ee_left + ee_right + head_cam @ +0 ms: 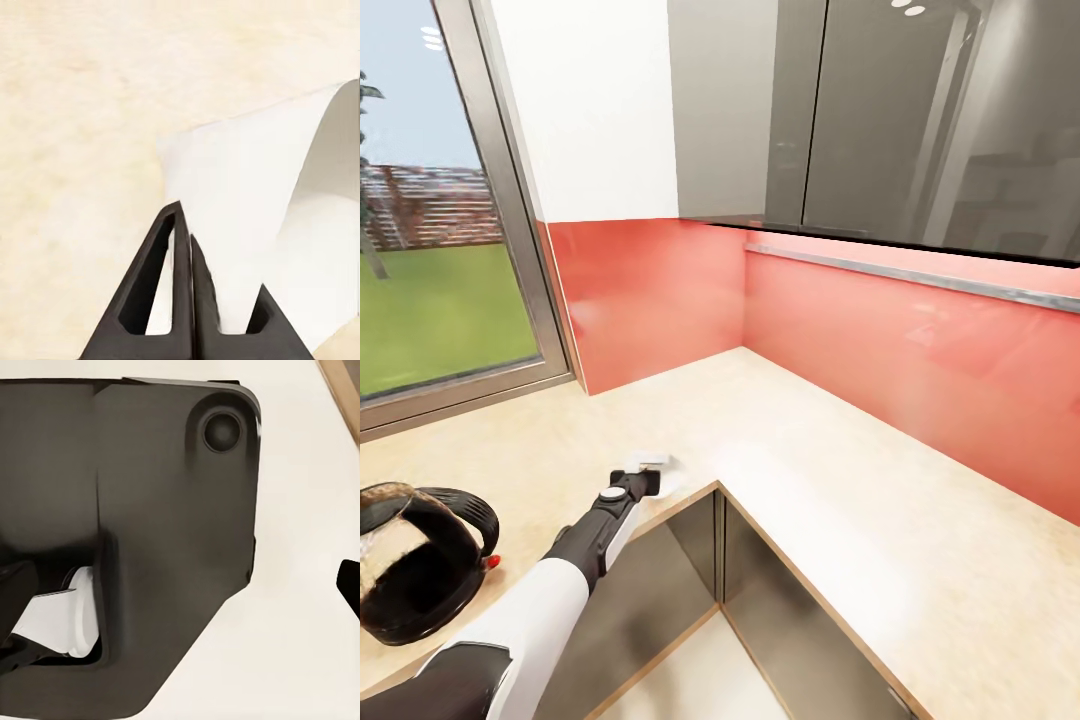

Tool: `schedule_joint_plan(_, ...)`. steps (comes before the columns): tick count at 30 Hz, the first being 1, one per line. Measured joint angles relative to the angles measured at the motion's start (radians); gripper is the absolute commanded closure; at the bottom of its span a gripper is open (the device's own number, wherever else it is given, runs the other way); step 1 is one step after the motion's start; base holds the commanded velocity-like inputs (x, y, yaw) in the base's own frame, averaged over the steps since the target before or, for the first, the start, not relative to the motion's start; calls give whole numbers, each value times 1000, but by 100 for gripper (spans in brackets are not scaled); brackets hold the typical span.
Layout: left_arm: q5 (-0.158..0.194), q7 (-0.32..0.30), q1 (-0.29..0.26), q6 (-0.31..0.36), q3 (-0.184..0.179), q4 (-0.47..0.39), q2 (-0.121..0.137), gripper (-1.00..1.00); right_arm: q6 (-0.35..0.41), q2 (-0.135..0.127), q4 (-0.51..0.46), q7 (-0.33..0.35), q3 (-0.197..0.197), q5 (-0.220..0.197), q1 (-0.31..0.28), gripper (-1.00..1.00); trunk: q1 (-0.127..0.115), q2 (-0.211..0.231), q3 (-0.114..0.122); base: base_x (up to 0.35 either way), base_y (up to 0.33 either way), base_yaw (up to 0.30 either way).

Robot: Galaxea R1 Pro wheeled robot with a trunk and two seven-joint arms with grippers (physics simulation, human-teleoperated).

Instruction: Set up a coffee station on the kitchen countertop: keep the coffee maker on the countertop, move the bottle of coffee from the kitchen shelf to the counter next to the coffee maker, place a paper coffee filter on top of the coffee maker, put the saucer next to the coffee maker with the coffee cup on the saucer, and place the electric kettle next to the coffee maker.

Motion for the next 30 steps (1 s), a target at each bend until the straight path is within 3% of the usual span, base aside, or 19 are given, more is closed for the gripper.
schedule_joint_plan(30, 1, 0, 0, 0, 0, -2, -2, 100, 0, 1, 0, 0, 0, 0, 0, -100, 0, 0, 0, 0, 0, 0)
